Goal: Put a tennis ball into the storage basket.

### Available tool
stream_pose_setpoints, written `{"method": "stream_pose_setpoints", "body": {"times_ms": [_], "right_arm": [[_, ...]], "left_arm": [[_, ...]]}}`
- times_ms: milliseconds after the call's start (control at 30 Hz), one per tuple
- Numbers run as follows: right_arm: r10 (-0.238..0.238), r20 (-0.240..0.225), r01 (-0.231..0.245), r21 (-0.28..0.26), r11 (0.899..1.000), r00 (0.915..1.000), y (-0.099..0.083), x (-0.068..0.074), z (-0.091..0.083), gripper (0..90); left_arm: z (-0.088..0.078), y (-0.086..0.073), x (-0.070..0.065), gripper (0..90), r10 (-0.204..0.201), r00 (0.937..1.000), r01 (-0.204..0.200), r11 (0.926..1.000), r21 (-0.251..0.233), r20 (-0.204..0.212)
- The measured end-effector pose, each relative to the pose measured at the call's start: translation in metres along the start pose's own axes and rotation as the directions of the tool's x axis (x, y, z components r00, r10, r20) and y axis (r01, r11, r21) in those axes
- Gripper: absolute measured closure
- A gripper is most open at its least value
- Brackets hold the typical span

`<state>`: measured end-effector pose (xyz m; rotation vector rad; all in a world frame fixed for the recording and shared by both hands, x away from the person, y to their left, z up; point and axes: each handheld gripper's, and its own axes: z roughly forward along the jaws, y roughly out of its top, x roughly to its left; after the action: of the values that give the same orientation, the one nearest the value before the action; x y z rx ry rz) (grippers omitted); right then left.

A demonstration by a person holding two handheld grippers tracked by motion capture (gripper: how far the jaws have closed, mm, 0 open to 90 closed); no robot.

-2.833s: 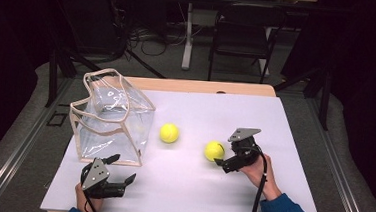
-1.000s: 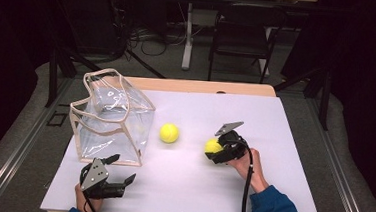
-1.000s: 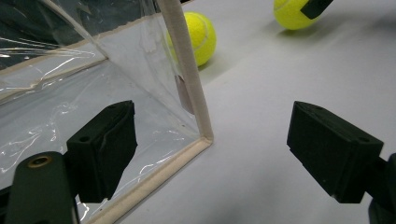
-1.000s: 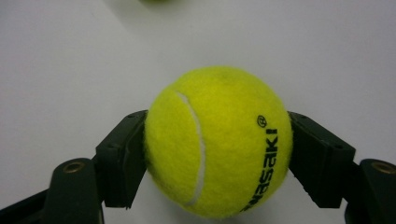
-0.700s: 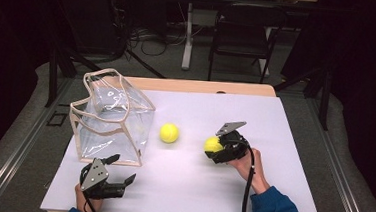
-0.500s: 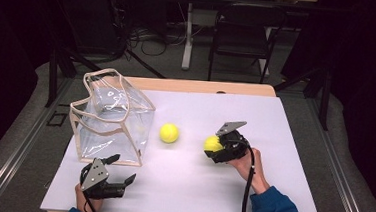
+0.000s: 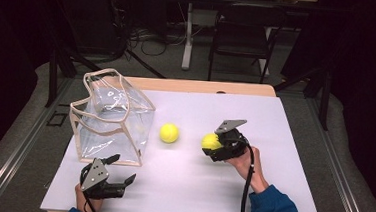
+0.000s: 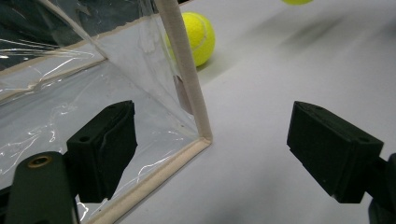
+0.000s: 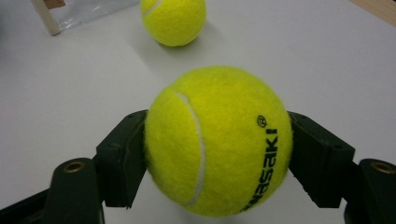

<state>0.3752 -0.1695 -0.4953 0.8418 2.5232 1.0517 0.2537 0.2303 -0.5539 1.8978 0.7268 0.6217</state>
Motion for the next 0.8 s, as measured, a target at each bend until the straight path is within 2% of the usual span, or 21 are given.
{"method": "stream_pose_setpoints", "body": {"times_ms": [333,800], "right_arm": [[-0.001,-0.005,0.001,-0.03,1.0,1.0,0.004,0.002,-0.003,26.7],[-0.024,-0.01,0.023,-0.103,0.994,0.9997,0.022,0.009,-0.011,26.8]], "left_arm": [[0.001,0.0,0.0,16.0,-0.002,1.0,0.002,1.0,0.002,0.001],[0.0,0.0,0.0,16.0,-0.001,1.0,0.001,1.0,-0.003,0.001]]}}
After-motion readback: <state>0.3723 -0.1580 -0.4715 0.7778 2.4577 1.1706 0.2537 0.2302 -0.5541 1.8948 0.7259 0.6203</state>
